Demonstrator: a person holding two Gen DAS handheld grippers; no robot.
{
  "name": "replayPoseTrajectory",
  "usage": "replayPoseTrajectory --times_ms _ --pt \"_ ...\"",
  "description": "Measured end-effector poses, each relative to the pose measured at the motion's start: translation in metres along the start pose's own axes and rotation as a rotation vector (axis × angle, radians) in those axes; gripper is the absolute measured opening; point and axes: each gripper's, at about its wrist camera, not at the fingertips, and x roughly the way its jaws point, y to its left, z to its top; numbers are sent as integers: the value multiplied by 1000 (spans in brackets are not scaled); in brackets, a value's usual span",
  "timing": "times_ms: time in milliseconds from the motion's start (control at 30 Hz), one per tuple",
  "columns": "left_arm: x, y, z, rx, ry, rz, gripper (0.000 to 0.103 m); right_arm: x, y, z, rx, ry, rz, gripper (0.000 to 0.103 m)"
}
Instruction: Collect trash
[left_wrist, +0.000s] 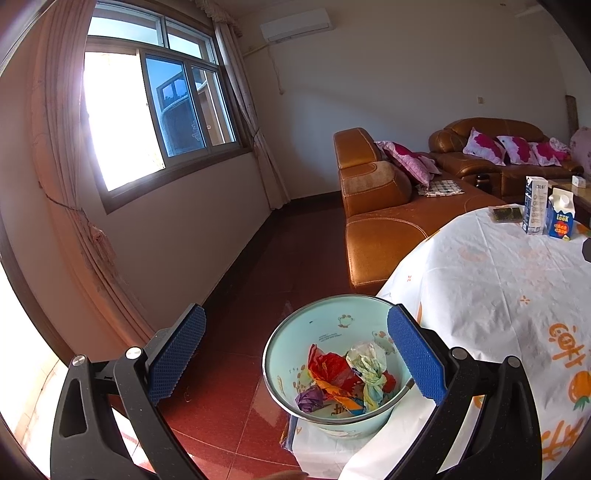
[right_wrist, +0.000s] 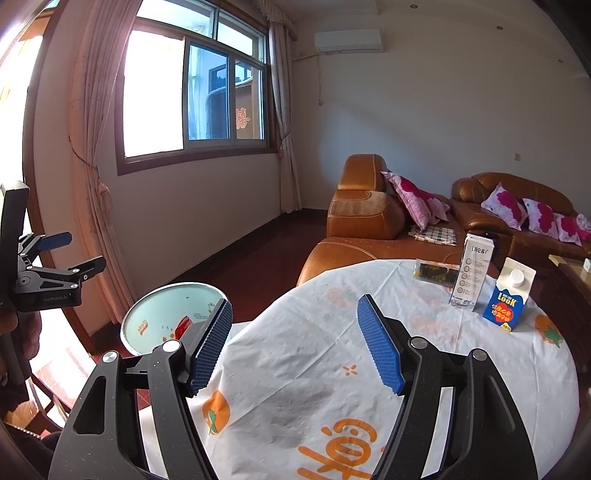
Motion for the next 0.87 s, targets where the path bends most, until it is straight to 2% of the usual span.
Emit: replayPoseTrajectory --times_ms 367,767,867 --pt "9 -2 -3 14 50 9 97 1 3 -2 -3 11 4 74" --pt "5 -7 -3 37 30 6 97 -1 -5 -3 8 5 -18 78" --pt "7 -5 -4 22 47 -27 97 -3 -14 -2 15 0 -45 79"
